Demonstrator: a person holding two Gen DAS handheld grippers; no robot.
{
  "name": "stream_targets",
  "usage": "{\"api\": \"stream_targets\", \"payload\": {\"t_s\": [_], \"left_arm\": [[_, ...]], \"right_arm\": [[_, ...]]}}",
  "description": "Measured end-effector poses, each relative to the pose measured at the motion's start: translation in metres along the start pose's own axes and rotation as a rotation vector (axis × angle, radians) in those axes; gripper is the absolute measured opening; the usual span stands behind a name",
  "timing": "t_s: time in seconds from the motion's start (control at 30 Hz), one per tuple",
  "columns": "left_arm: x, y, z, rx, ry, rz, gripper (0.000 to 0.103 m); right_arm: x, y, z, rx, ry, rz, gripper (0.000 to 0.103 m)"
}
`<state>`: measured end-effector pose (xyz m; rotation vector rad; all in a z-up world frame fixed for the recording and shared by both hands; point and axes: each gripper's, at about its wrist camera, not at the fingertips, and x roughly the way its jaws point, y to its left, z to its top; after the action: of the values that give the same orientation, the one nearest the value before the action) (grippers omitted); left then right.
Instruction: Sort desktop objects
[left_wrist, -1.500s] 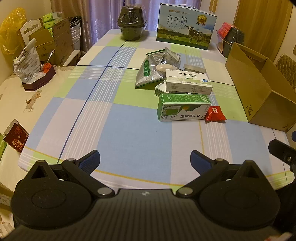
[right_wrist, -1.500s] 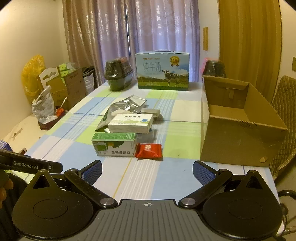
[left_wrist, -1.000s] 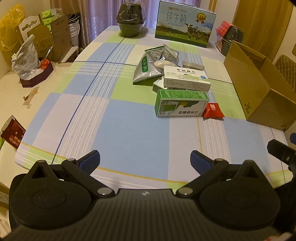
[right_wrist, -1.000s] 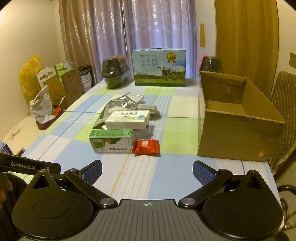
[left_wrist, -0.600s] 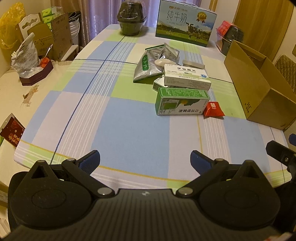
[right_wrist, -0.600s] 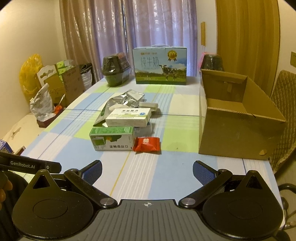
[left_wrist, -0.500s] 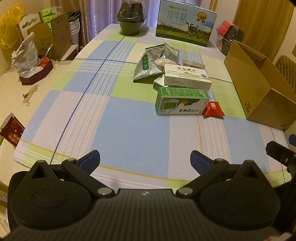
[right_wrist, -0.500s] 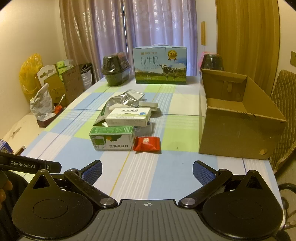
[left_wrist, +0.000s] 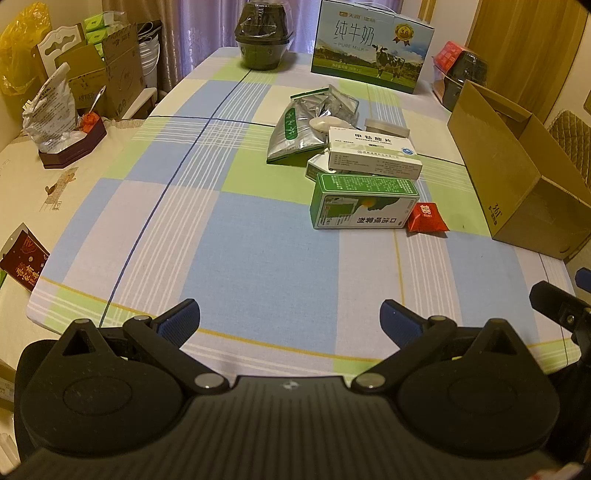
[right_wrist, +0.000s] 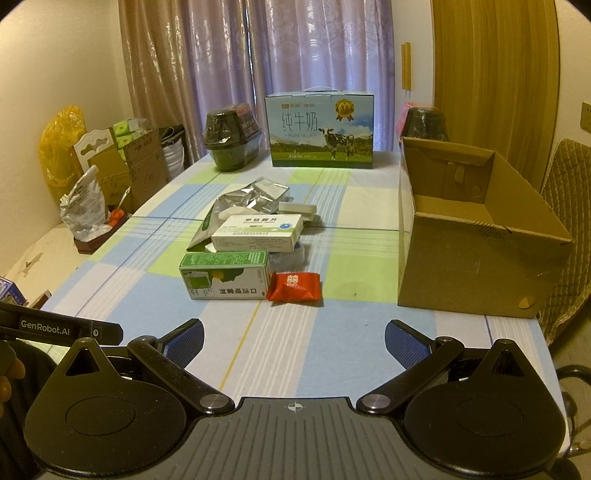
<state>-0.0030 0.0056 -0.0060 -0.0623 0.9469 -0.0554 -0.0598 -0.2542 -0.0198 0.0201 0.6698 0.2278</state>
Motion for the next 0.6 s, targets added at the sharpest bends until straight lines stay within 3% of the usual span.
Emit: {"api": "stream_targets", "payload": {"t_s": [0.6], "left_arm": [[0.0013, 0.0018, -0.0017, -0.009, 0.007, -0.008, 0.102]], "right_arm": [[0.0004, 0.0039, -0.0030, -0.001, 0.016, 0.005, 0.101]]}}
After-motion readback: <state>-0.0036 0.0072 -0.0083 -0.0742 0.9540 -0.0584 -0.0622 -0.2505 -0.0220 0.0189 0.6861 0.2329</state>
